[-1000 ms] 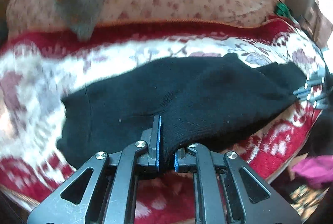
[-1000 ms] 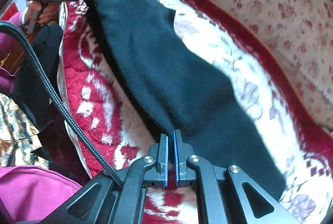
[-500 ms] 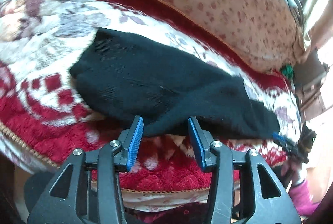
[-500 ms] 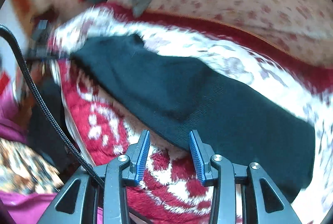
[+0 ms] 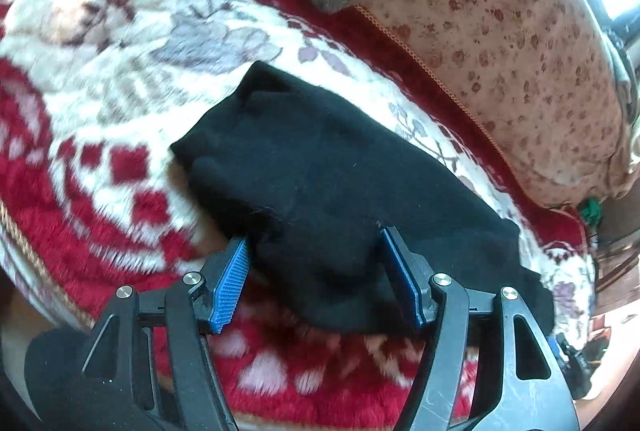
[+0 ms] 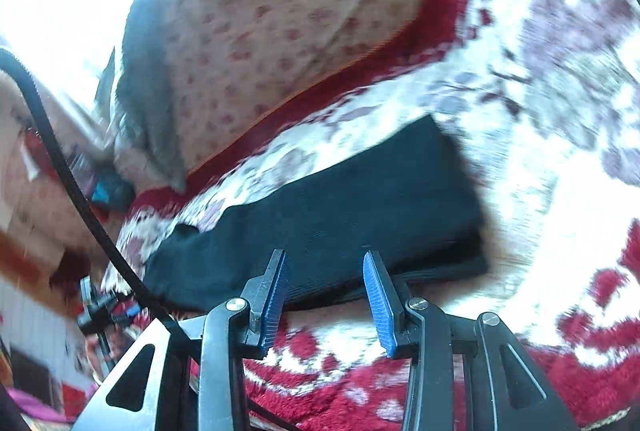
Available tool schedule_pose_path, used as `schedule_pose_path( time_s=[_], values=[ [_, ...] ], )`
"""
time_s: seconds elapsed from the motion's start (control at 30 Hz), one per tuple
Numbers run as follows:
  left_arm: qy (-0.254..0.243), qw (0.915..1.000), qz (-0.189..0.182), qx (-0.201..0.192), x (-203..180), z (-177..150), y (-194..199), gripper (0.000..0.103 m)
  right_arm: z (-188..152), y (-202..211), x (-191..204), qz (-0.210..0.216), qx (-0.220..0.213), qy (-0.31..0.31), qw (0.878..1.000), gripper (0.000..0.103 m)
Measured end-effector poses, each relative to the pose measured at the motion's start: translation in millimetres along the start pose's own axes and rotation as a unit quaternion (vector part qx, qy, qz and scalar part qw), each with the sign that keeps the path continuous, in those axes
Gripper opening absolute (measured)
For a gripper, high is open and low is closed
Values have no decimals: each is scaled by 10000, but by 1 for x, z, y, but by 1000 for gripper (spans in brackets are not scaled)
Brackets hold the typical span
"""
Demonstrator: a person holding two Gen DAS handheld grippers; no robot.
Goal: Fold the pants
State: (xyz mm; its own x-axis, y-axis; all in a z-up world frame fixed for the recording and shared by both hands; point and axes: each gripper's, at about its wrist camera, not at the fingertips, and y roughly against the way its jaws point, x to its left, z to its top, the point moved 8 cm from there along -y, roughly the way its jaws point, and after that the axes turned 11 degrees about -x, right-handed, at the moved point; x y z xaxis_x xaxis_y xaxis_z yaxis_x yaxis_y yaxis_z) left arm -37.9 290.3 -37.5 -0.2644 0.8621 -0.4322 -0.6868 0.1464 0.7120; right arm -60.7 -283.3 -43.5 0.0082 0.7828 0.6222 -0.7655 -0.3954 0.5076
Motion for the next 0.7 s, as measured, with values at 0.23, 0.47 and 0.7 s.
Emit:
schedule_pose_path(
  time_s=[0.23, 0.47, 0.7],
  values=[
    [-406, 9985, 283, -225, -3, 21, -24, 54, 19, 14, -44, -717, -373, -532, 9953, 37],
    [-397, 9977, 408, -380, 0, 23, -16, 24, 32, -5, -37, -555, -320, 64, 9979, 18],
    [-97, 9969, 504, -596, 17, 20, 5, 12, 33, 18, -26, -633, -454, 469, 9959, 8]
  ],
)
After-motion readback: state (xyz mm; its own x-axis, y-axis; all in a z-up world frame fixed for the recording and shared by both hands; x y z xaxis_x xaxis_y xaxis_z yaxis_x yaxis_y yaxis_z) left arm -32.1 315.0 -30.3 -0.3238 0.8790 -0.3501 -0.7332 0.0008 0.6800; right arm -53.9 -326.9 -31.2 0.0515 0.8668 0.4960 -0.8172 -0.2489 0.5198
